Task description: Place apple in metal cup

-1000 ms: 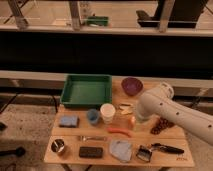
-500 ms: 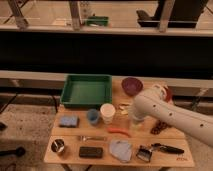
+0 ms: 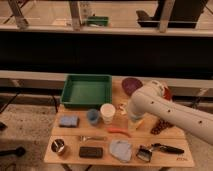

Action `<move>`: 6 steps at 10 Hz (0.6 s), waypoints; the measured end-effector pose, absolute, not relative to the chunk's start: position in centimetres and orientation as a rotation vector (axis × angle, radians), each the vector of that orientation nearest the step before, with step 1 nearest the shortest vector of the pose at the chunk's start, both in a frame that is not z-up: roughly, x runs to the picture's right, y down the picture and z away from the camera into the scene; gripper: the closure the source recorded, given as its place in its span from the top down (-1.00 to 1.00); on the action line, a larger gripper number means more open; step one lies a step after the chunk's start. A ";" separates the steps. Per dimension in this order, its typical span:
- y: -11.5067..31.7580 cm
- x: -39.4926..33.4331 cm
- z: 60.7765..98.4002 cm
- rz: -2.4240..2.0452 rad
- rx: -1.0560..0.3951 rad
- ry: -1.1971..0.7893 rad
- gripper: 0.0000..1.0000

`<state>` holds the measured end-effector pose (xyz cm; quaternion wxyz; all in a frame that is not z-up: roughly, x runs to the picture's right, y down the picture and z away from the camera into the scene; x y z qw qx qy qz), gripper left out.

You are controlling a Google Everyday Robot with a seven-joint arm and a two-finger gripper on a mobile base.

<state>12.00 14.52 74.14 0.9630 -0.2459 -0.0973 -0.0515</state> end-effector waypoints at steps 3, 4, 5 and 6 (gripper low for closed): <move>13.9 13.2 77.9 -0.088 -0.488 -0.213 0.60; 13.8 13.4 78.7 -0.085 -0.490 -0.213 0.60; 13.8 14.0 79.8 -0.083 -0.495 -0.207 0.60; 14.1 14.7 80.2 -0.078 -0.503 -0.196 0.60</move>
